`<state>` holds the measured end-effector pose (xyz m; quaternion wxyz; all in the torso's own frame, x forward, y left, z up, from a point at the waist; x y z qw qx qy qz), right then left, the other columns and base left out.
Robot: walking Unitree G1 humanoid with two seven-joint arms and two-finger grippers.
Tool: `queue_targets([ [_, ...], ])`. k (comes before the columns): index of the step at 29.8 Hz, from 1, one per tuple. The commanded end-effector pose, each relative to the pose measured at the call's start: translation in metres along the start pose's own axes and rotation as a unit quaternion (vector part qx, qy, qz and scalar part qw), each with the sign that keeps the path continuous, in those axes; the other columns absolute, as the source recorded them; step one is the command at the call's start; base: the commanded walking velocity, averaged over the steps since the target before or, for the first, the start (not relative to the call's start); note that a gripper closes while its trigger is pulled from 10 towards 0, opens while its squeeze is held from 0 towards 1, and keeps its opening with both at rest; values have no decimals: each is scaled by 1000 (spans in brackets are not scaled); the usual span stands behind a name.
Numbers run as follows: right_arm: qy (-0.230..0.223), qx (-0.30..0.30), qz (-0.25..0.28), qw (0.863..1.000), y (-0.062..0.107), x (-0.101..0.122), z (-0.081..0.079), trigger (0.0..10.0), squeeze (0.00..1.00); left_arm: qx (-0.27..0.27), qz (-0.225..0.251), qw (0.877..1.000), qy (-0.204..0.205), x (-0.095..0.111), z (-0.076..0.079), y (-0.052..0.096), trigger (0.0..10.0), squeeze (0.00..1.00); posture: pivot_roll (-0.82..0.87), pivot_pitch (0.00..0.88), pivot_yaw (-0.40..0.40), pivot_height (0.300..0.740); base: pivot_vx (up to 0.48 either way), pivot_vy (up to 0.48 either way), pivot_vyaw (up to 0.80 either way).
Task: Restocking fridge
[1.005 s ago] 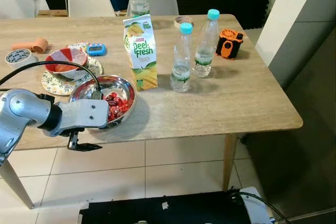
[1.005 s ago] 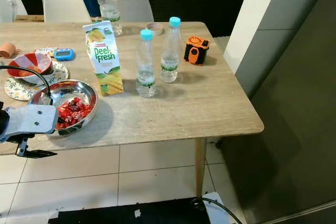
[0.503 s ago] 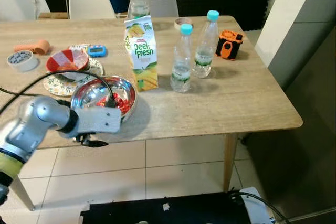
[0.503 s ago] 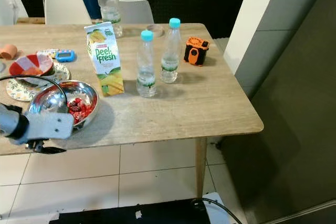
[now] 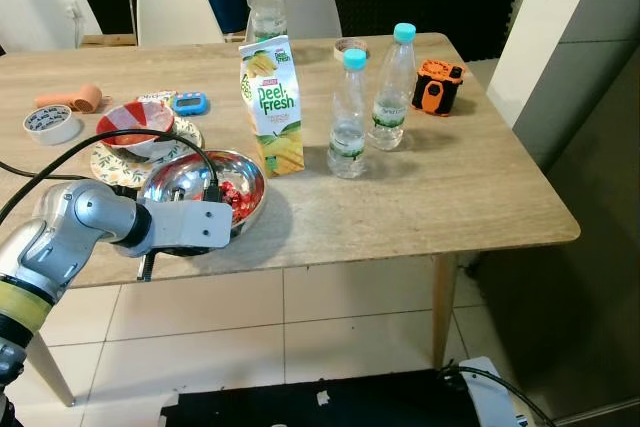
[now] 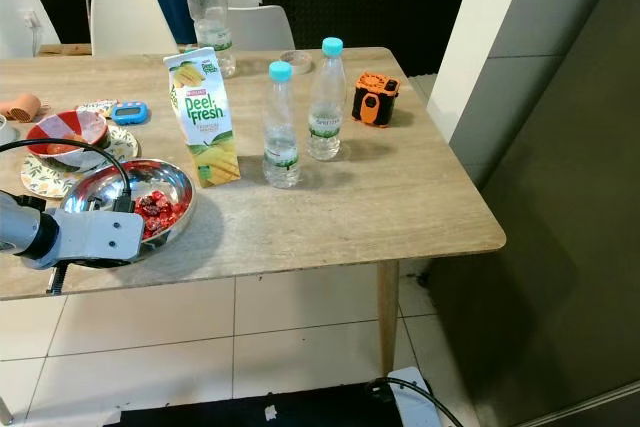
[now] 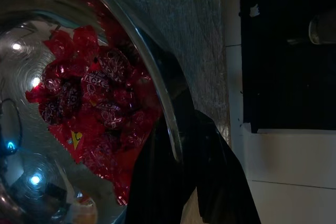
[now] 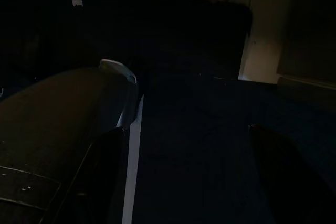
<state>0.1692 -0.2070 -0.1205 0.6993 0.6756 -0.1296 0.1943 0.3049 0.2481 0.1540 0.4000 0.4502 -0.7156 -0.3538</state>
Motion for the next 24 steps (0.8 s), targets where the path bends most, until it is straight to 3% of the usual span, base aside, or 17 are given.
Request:
queue_targets([
  [1,-6,-5,-8,1000,1,-5,2,10000,0,-27,9,1000,0,5,8,-13,0,0,61,28,-2,740,0,0,0],
  [7,-5,-6,-8,1000,1,-5,2,10000,0,-25,10,1000,4,5,8,-12,0,0,61,26,0,740,0,0,0],
  [14,-3,-6,-7,1000,0,-4,2,10000,0,17,13,998,53,0,10,-4,0,0,66,26,-3,740,0,0,0],
  [15,-3,-6,-8,1000,0,-4,2,10000,0,36,15,997,64,0,9,-1,4039,0,72,27,-9,740,0,0,0],
  [16,0,-5,-9,1000,0,-5,1,10000,0,50,24,996,72,2,8,1,10000,0,78,27,-13,740,0,0,0],
  [19,6,-3,-10,1000,0,-5,1,10000,0,63,56,993,79,14,11,2,10000,0,82,28,-17,740,0,0,0],
  [24,9,-1,-9,1000,0,-3,0,10000,0,48,57,996,55,24,18,-1,10000,0,94,28,-27,740,-51,0,0],
])
Point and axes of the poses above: a point about 5 cm out from each wrist's last joint towards the gripper, its own y axis pointing back from the gripper into the wrist, its own x axis along the axis of the wrist's last joint, z = x × y, the point moved 3 cm from there along -y, pointing out of the wrist towards the gripper, and after that the axes turned 8 degrees about -y, right-handed, at the moved point
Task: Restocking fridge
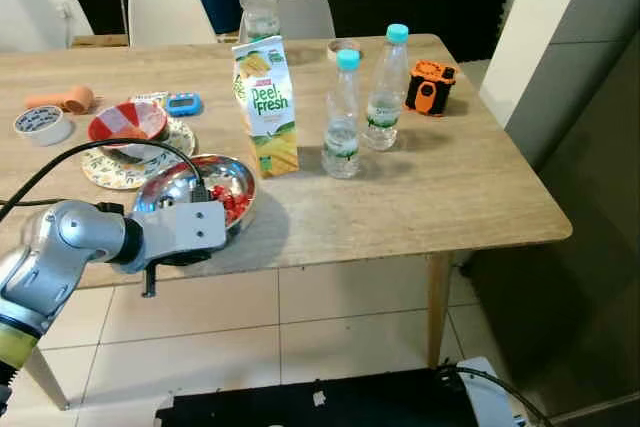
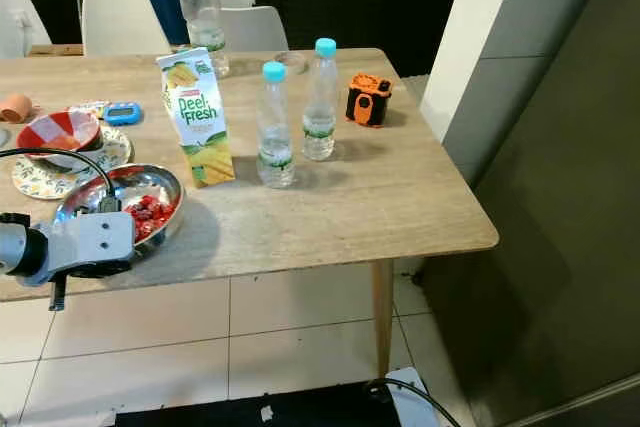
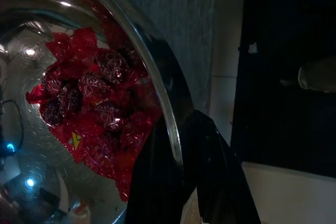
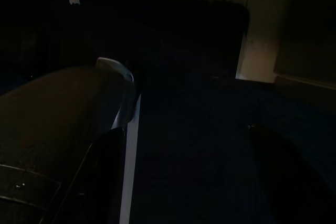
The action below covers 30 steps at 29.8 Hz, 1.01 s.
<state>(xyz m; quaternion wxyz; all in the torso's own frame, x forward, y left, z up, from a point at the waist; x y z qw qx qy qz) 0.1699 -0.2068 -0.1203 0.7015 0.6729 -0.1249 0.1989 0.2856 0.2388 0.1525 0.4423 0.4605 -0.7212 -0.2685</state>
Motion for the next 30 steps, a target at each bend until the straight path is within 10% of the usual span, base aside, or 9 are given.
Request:
queue_targets([
  [1,3,1,-8,1000,0,-3,-1,10000,0,-10,9,1000,-24,12,7,-4,10000,0,94,28,-27,740,-274,0,0],
  [30,-3,-2,-6,1000,0,-1,1,10000,0,-54,13,996,-68,35,22,-11,10000,0,77,20,-12,740,-363,0,0],
])
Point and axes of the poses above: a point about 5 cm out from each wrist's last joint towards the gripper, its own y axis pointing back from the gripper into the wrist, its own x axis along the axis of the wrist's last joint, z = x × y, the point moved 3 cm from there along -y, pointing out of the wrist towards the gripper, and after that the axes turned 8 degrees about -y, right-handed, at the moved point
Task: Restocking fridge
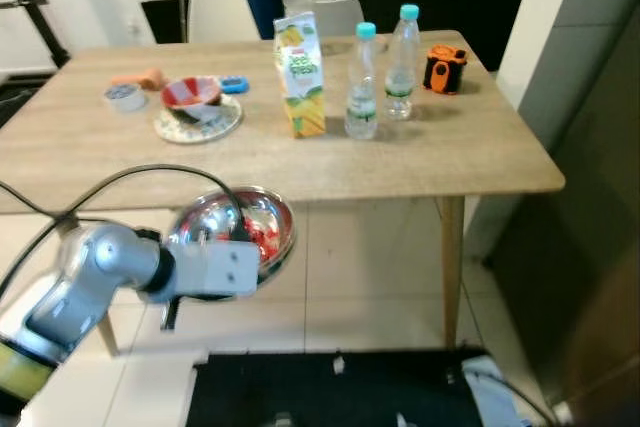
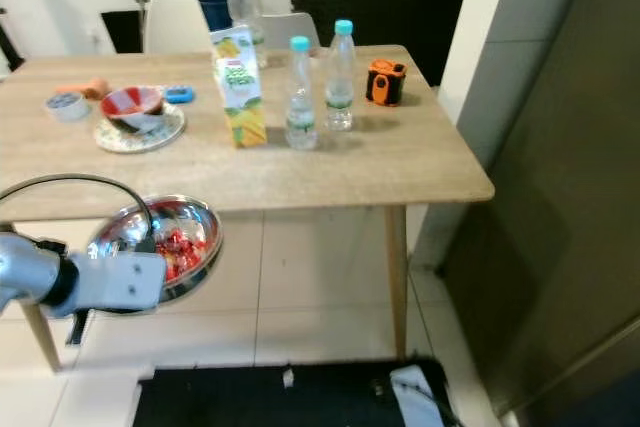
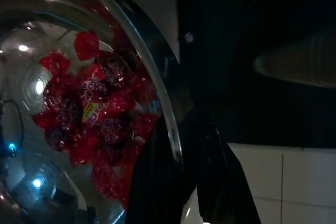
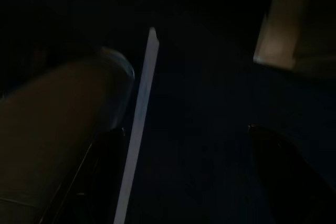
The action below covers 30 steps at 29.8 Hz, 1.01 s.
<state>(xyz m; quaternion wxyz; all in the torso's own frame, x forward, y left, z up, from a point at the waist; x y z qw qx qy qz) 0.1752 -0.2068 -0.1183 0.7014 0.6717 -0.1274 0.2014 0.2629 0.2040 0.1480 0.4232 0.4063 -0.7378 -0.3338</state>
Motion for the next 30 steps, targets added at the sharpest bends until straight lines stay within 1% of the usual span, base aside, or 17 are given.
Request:
queue_targets([
  [1,-2,-1,-10,1000,1,-7,0,10000,0,2,0,1000,-2,2,0,-3,10000,0,76,20,-13,740,-382,0,0],
  [4,-1,-1,-10,1000,1,-6,0,10000,0,-1,0,1000,0,1,2,-6,10000,0,75,19,-13,740,-381,0,0],
  [7,0,-2,-10,1000,1,-7,1,10000,0,-15,0,1000,14,-3,10,-21,10000,0,69,19,-10,740,-371,0,0],
  [11,0,-3,-10,1000,1,-7,1,10000,0,-18,0,1000,18,-4,11,-24,10000,0,69,19,-10,740,-364,0,0],
  [14,0,-4,-10,1000,1,-7,2,10000,0,5,-15,999,39,-18,13,-52,10000,0,66,19,-9,740,-300,0,0],
  [15,0,-5,-10,1000,1,-7,3,10000,0,8,-23,998,50,-24,18,-65,10000,0,62,19,-9,740,0,0,0],
  [16,0,-5,-10,1000,1,-7,3,10000,0,8,-23,998,50,-24,18,-65,10000,0,62,19,-9,740,0,0,0],
  [17,0,-6,-10,1000,1,-7,3,10000,0,17,-34,997,64,-31,22,-76,10000,0,62,19,-9,740,0,0,0],
  [18,0,-6,-10,1000,1,-7,3,10000,0,17,-34,997,64,-31,22,-76,10000,0,62,19,-9,740,0,0,0],
  [19,0,-6,-10,1000,1,-8,3,10000,0,27,-45,996,72,-37,25,-87,10000,0,58,19,-8,740,0,0,0],
  [20,0,-6,-10,1000,1,-8,3,10000,0,27,-45,996,72,-37,25,-87,10000,0,58,19,-8,740,0,0,0],
  [22,-1,-7,-10,1000,1,-9,4,10000,0,65,-78,990,95,-53,31,-107,10000,0,55,20,-7,740,0,0,0],
  [23,-1,-7,-10,1000,1,-9,4,10000,0,65,-78,990,95,-53,31,-107,10000,0,55,20,-7,740,0,0,0],
  [25,-2,-8,-10,1000,1,-9,5,10000,0,103,-117,980,126,-70,42,-125,10000,0,51,19,-7,740,0,0,0],
  [27,-2,-8,-10,1000,1,-9,5,10000,0,103,-117,980,126,-70,42,-125,10000,0,51,19,-7,740,0,0,0],
  [29,-2,-9,-10,1000,2,-10,5,10000,0,140,-152,962,177,-85,64,-141,10000,0,43,22,-4,740,0,0,0],
  [30,-2,-9,-10,1000,2,-10,5,10000,0,140,-152,962,177,-85,64,-141,10000,0,43,22,-4,740,0,0,0],
])
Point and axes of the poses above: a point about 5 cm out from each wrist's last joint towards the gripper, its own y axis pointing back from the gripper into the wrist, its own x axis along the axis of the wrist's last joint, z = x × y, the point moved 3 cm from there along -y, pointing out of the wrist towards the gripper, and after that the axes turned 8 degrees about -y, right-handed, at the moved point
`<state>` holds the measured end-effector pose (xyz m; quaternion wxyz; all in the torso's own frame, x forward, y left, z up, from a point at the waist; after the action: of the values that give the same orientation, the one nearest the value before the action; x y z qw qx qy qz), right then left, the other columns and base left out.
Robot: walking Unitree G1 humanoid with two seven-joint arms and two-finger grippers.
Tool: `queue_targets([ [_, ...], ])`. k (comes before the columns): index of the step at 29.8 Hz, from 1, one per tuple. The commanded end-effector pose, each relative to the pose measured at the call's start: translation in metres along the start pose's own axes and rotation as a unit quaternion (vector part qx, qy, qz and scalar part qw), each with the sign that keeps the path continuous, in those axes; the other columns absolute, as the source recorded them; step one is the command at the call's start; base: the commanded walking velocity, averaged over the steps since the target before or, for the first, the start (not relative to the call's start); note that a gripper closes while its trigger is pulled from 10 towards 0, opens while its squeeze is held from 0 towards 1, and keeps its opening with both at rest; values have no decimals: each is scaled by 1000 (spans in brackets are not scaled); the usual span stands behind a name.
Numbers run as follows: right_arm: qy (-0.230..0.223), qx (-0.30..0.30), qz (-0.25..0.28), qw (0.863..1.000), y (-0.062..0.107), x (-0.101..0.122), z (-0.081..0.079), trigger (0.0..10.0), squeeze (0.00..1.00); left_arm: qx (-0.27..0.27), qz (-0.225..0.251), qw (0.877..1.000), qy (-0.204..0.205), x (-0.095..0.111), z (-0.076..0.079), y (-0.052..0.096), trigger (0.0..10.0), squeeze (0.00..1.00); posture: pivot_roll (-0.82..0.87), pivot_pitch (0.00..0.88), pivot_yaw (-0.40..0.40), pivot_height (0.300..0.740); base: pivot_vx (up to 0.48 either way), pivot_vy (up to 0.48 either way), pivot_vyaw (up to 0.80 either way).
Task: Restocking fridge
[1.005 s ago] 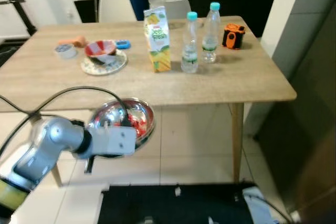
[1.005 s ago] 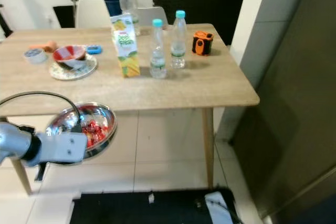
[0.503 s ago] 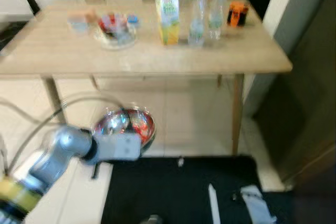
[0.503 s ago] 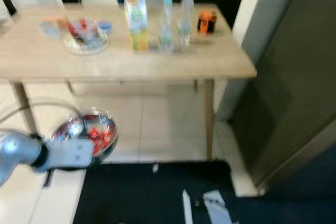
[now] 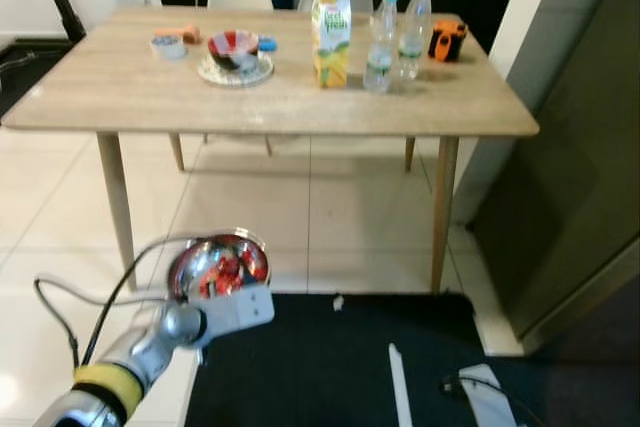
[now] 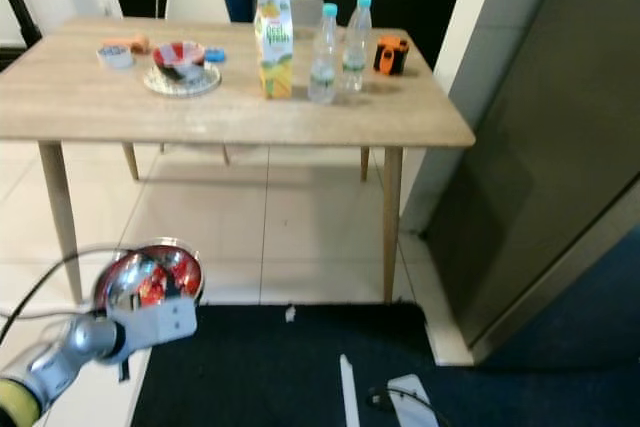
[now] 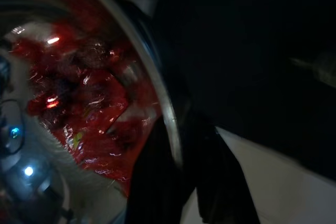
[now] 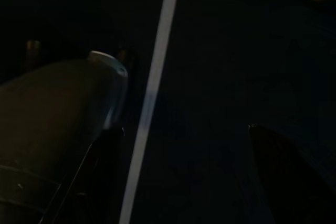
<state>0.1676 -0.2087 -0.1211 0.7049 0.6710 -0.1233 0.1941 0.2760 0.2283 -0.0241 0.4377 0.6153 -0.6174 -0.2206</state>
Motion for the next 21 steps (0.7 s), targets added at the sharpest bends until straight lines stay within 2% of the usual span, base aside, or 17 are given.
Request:
queue_targets([
  [1,-1,-7,-2,1000,1,-3,4,10000,0,25,-24,998,48,-11,22,-10,10000,0,40,22,0,740,0,0,0],
  [2,-1,-7,-2,1000,1,-3,4,10000,0,26,-38,996,72,-19,35,-12,10000,0,38,22,1,740,0,0,0],
  [3,-1,-7,-2,1000,1,-3,4,10000,0,26,-38,996,72,-19,35,-12,10000,0,38,22,1,740,0,0,0],
  [5,-1,-7,-2,1000,1,-3,4,10000,0,27,-65,993,99,-30,54,-13,10000,0,30,22,5,740,0,0,0],
  [6,-1,-7,-2,1000,1,-3,4,10000,0,27,-65,993,99,-30,54,-13,10000,0,30,22,5,740,0,0,0],
  [7,1,-7,-2,1000,1,-4,3,10000,0,31,-94,988,122,-41,74,-12,10000,0,26,21,6,740,0,0,0],
  [9,1,-7,-2,1000,1,-4,3,10000,0,34,-102,986,126,-44,80,-12,10000,0,26,21,6,740,0,0,0],
  [11,1,-8,-2,1000,1,-4,4,10000,0,53,-122,978,160,-51,90,-10,10000,0,25,22,5,740,0,0,0],
  [12,1,-8,-2,1000,1,-4,4,10000,0,53,-122,978,160,-51,90,-10,10000,0,25,22,5,740,0,0,0],
  [13,1,-8,-2,1000,1,-4,4,10000,0,70,-132,968,201,-55,94,-8,10000,0,23,19,3,740,0,0,0],
  [14,1,-8,-2,1000,1,-4,4,10000,0,70,-132,968,201,-55,94,-8,10000,0,23,19,3,740,0,0,0],
  [15,4,-9,-2,1000,1,-4,4,10000,0,96,-148,954,243,-60,98,-6,10000,0,24,17,0,740,0,0,0],
  [16,7,-9,-2,1000,1,-3,4,10000,0,107,-156,949,251,-62,100,-5,10000,0,24,17,0,740,0,0,0],
  [20,11,-8,-2,1000,1,-3,4,10000,0,115,-168,946,253,-65,105,-4,10000,0,25,17,-2,740,0,0,0],
  [21,13,-8,-2,1000,1,-3,4,10000,0,117,-172,940,271,-65,111,-3,10000,0,28,14,-3,740,0,0,0],
])
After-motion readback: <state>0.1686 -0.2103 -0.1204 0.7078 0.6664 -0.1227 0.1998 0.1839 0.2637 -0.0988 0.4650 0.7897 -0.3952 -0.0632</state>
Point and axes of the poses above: a point about 5 cm out from each wrist's last joint towards the gripper, its own y axis pointing back from the gripper into the wrist, its own x axis along the axis of the wrist's last joint, z = x × y, the point moved 3 cm from there along -y, pointing out of the wrist towards the gripper, and after that the axes turned 8 degrees about -y, right-handed, at the moved point
